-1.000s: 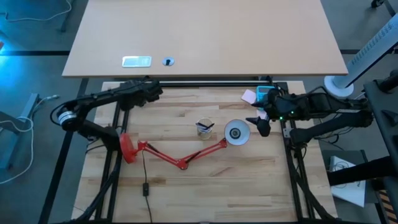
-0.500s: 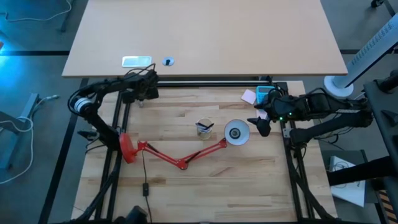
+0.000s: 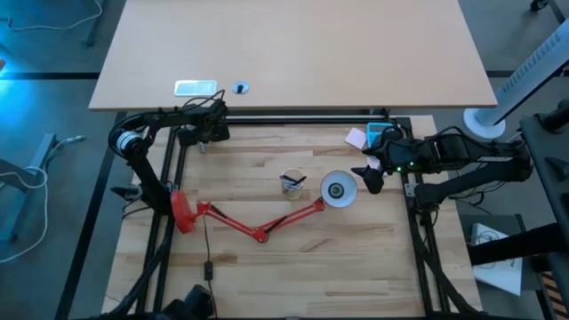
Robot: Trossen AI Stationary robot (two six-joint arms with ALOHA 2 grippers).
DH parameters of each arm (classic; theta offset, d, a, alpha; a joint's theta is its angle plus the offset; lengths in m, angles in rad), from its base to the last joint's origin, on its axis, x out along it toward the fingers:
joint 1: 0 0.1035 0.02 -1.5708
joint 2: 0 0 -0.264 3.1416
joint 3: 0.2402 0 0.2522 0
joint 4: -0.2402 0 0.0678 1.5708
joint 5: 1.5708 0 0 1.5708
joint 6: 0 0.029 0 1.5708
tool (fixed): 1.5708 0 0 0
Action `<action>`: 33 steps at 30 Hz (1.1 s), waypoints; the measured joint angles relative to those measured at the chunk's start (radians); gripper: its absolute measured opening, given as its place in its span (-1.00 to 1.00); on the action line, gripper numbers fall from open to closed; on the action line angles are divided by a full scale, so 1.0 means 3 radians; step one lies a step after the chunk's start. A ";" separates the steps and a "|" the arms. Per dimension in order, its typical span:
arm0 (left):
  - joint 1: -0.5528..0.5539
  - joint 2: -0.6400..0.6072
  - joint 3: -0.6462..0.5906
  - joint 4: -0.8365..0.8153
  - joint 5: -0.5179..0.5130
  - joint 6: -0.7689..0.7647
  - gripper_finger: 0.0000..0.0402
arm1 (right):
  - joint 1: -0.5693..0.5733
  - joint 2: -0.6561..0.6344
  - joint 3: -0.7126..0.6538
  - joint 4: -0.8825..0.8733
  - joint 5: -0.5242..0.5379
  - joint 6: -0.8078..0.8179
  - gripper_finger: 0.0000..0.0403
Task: Screw lightbulb
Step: Insert the light bulb into the lamp
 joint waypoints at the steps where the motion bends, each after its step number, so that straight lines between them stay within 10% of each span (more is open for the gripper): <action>1: 0.0000 0.0002 0.0000 0.0018 -0.0007 -0.0010 0.38 | 0.0000 0.0001 0.0000 0.0001 0.0000 0.0007 0.68; 13: -0.0072 -0.0033 -0.0089 0.0414 0.0159 0.0410 -0.27 | 0.0000 0.0068 -0.0003 0.0211 0.0028 -0.0310 0.68; 19: -0.0404 -0.0290 -0.0089 0.0686 0.0337 0.0578 -0.29 | -0.0044 0.0035 0.0212 0.0200 0.0263 -0.0628 0.68; 26: -0.1381 -0.0783 -0.0084 0.1419 0.0239 0.0609 -0.29 | -0.0055 -0.0148 0.0249 0.0168 0.0159 -0.0695 0.68; 33: -0.2707 -0.0904 0.0037 0.2326 -0.0703 0.0531 -0.29 | -0.0057 -0.0304 0.0245 0.0483 0.0090 -0.0754 0.68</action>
